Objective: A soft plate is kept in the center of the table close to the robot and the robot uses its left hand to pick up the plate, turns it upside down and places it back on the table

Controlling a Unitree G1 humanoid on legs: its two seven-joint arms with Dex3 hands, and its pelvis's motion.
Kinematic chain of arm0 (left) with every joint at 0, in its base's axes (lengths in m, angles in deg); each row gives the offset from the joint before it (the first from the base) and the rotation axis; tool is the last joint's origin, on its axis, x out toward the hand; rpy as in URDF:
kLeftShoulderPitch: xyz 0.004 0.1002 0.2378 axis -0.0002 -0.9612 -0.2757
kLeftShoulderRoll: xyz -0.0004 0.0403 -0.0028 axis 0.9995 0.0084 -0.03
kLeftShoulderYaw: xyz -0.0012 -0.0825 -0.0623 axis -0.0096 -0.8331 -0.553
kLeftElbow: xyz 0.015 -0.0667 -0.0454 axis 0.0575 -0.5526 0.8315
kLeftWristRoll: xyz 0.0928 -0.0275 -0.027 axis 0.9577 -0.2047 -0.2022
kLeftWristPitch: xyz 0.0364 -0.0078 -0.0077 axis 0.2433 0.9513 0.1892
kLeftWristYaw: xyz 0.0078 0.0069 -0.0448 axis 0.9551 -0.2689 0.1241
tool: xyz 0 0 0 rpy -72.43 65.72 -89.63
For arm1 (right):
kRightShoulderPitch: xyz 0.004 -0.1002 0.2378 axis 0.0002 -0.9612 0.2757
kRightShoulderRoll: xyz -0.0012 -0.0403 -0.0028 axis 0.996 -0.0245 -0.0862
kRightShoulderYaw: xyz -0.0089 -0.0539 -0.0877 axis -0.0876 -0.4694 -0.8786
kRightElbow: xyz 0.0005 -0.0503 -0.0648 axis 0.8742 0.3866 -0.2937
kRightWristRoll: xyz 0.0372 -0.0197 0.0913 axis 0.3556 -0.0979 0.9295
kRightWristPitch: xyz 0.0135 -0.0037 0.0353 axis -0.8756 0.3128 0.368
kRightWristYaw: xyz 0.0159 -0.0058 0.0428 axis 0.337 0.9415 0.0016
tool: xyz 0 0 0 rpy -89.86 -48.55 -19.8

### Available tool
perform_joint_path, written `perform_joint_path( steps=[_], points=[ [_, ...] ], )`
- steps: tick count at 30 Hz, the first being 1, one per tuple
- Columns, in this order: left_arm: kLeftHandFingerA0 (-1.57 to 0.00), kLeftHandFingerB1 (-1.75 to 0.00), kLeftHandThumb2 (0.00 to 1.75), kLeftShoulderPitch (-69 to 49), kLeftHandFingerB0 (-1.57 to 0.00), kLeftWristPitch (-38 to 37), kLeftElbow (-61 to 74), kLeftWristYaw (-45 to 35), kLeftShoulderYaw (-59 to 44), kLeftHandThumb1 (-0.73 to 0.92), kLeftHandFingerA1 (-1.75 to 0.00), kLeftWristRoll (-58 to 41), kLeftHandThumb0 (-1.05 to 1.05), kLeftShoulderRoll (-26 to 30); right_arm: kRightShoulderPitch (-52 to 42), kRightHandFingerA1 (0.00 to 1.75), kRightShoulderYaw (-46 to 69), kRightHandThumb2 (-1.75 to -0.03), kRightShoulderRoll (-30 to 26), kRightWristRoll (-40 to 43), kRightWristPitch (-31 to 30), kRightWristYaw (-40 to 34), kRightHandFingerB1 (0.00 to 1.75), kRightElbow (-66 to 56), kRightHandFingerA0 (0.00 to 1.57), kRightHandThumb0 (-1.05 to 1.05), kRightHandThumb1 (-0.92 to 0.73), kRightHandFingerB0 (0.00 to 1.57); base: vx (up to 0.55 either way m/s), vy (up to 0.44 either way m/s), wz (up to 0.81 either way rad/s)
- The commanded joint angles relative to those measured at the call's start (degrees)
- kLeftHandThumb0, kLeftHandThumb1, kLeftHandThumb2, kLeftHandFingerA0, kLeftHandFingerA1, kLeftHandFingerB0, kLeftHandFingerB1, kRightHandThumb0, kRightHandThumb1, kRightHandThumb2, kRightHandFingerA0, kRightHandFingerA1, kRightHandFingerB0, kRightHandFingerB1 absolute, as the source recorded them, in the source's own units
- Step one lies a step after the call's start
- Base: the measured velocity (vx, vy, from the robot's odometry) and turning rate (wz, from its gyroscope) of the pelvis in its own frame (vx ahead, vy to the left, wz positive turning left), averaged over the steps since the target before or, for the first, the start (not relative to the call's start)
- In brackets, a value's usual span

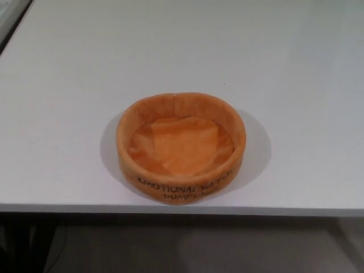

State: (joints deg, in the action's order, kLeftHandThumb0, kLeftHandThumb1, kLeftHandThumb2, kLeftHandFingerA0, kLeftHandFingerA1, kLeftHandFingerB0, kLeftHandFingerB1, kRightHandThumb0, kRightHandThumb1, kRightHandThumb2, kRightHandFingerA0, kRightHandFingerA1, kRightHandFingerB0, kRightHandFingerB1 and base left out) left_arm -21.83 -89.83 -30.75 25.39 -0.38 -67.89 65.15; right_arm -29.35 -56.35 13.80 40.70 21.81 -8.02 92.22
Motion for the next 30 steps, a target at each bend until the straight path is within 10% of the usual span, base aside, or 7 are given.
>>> perform_joint_path(
  steps=[1, 30],
  points=[
    [-0.22, -0.31, 0.7, -4.4, -0.23, -24.7, 2.7, -7.8, -2.8, 0.92, -0.44, -6.3, -0.9, 0.6, -7.2, 0.36, 4.5, -0.67, -5.0, 9.7, 27.6, 12.1, 0.29, -5.6, 0.25, -0.67, -0.87, 0.23, 0.0, 0.0, 0.0],
    [-0.24, -0.3, 0.7, -4.6, -0.22, -35.4, 6.8, 2.1, -8.8, 0.92, -0.36, 0.2, -0.82, 2.9, -5.0, 0.35, 6.0, -0.66, -3.7, 10.9, 32.2, 17.0, 0.3, 1.1, 0.25, -0.63, -0.86, 0.22, 0.0, 0.0, 0.0]
  ],
)
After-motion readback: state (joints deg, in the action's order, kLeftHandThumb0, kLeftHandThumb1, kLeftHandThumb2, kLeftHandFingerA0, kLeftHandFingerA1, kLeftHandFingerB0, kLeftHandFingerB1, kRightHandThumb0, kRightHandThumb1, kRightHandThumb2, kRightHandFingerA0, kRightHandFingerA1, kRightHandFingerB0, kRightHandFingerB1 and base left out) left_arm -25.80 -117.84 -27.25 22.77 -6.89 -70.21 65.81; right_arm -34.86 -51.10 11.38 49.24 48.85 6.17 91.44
